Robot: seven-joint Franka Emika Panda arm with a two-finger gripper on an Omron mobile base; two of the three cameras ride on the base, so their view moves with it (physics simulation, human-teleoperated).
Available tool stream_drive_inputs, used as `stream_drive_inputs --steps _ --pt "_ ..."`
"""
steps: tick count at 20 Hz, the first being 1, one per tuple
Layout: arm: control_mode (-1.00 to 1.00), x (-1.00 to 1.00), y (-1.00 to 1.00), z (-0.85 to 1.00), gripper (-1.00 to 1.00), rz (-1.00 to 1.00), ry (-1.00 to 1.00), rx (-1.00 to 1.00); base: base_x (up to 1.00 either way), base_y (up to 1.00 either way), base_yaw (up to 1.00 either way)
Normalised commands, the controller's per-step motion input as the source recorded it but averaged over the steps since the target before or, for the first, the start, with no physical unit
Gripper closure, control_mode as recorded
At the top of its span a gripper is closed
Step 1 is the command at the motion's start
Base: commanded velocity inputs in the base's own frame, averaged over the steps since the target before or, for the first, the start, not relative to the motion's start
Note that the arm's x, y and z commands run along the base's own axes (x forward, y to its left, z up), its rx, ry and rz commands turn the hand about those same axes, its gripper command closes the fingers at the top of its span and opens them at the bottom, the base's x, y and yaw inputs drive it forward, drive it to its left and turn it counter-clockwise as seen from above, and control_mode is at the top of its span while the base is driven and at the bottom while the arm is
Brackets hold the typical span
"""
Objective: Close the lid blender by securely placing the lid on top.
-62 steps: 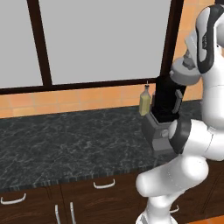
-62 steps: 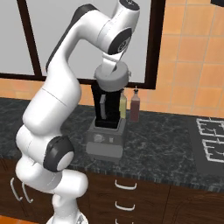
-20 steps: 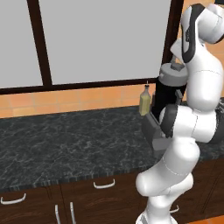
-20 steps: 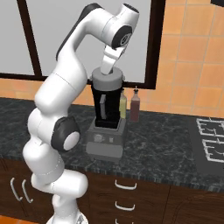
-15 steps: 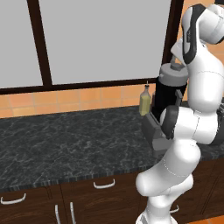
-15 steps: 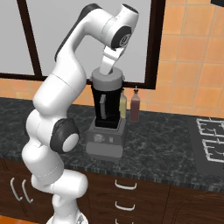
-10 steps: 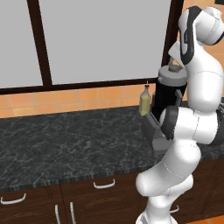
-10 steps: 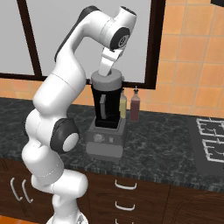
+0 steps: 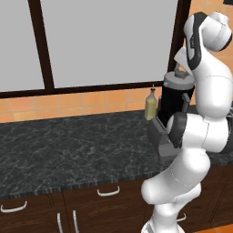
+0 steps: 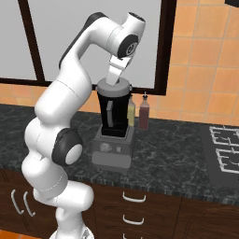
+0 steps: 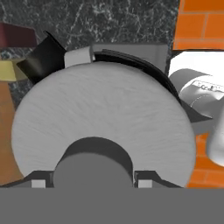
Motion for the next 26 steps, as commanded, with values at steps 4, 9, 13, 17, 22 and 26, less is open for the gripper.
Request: stream_drive_inputs --steps 4,9,13,17,22,26 --pt "-1.0 -0.14 -0.03 0.0 -1.0 0.02 -0.08 0.01 0.0 0.0 0.0" --pt "-1.0 -0.02 0.0 0.04 -1.0 0.04 -0.12 0.0 0.0 0.0 0.0" --pt "-1.0 -0.07 0.0 0.12 -1.0 0.04 -0.16 0.0 0.0 0.0 0.0" --pt "-1.0 -0.83 0.15 0.29 -1.0 0.01 -0.28 0.0 0.0 0.0 0.0" --pt "-1.0 -0.99 0.39 -0.02 -1.0 0.0 -0.26 0.0 0.0 0.0 0.0" --pt "-1.0 -0.74 0.57 -0.1 -1.0 0.0 -0.19 -0.02 0.0 0.0 0.0"
